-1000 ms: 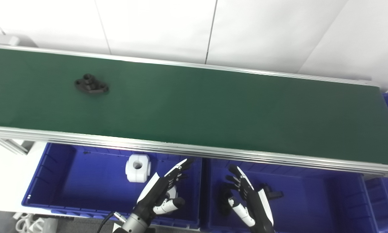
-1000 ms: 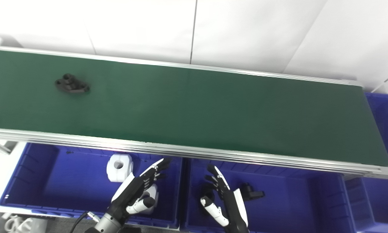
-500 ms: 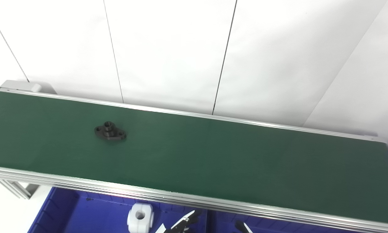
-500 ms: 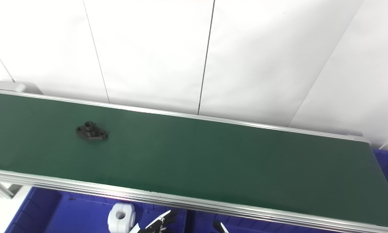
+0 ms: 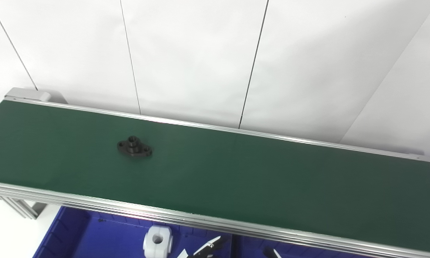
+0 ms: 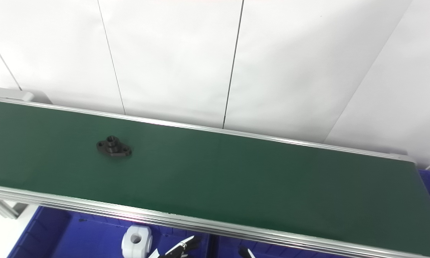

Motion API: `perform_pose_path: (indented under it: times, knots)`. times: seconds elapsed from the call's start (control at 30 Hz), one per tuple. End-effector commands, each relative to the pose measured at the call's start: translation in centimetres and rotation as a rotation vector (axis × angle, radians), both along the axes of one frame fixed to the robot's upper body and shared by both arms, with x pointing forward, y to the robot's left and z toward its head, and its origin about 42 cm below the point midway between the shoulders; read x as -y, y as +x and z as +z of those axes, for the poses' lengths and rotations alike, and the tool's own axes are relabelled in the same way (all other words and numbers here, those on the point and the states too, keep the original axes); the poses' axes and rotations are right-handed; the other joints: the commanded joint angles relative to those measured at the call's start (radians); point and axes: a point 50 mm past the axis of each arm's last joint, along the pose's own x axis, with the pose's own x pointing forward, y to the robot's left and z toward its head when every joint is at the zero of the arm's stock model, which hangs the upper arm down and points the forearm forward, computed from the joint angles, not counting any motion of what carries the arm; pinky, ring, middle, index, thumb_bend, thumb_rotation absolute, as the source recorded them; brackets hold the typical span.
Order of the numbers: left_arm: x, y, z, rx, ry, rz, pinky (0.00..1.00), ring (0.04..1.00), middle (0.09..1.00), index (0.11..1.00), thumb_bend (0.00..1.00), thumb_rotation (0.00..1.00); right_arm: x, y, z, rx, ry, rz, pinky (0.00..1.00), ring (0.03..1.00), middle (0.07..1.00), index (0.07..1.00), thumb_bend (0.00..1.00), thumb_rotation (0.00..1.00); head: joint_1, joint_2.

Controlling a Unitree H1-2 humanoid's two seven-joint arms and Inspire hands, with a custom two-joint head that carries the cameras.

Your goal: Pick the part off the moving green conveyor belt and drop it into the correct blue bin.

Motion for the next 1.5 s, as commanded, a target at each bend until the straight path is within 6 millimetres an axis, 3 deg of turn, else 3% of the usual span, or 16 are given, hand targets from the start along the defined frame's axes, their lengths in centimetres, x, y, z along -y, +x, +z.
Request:
perform_pose_path:
  times: [0.0, 0.2, 0.47, 0.57, 0.73, 0.9, 1.17, 1.47]
  knots:
    - [0.7, 0.5, 1.2, 0.072, -0.039, 0.004, 0.82, 0.921, 0.942, 0.910, 0.92, 0.89, 0.3, 0.2, 1.4, 0.086, 0.012, 0.014, 0.80, 0.854, 0.914, 0.944, 0.86, 0.76, 0.001, 0.001]
    - [1.5, 0.7, 1.7, 0.085, -0.060, -0.007, 0.82, 0.928, 0.950, 0.916, 0.92, 0.89, 0.4, 0.2, 6.6, 0.266, 0.009, 0.042, 0.77, 0.846, 0.904, 0.933, 0.85, 0.69, 0.006, 0.028]
    - [2.5, 1.1, 2.1, 0.099, -0.082, -0.015, 0.84, 0.939, 0.960, 0.920, 0.92, 0.89, 0.7, -0.6, 12.6, 0.496, -0.125, 0.061, 0.68, 0.810, 0.842, 0.889, 0.95, 0.63, 0.009, 0.049]
    - [2.6, 1.2, 2.3, 0.103, -0.086, -0.015, 0.85, 0.942, 0.962, 0.922, 0.92, 0.89, 1.0, 0.5, 14.5, 0.601, -0.187, 0.026, 0.66, 0.801, 0.850, 0.891, 0.94, 0.58, 0.001, 0.050]
    - [2.4, 1.3, 2.2, 0.106, -0.075, -0.013, 0.85, 0.941, 0.963, 0.923, 0.91, 0.90, 1.0, 4.2, 17.5, 0.742, -0.264, -0.032, 0.67, 0.796, 0.846, 0.913, 0.93, 0.56, -0.011, 0.050]
    - [2.3, 1.3, 2.1, 0.110, -0.064, -0.014, 0.85, 0.943, 0.967, 0.934, 0.92, 0.90, -0.1, 8.4, 19.1, 0.780, -0.310, -0.045, 0.67, 0.800, 0.841, 0.891, 0.96, 0.57, -0.014, 0.052]
    - [2.6, 1.5, 2.0, 0.106, -0.063, -0.020, 0.85, 0.943, 0.966, 0.930, 0.93, 0.88, -0.6, 14.8, 20.1, 0.780, -0.396, 0.025, 0.63, 0.782, 0.842, 0.888, 0.93, 0.63, -0.018, 0.051]
    - [3.2, 1.8, 1.8, 0.097, -0.073, -0.038, 0.85, 0.949, 0.971, 0.929, 0.94, 0.86, -1.7, 20.2, 21.7, 0.728, -0.531, 0.049, 0.60, 0.744, 0.827, 0.864, 0.91, 0.63, -0.007, 0.045]
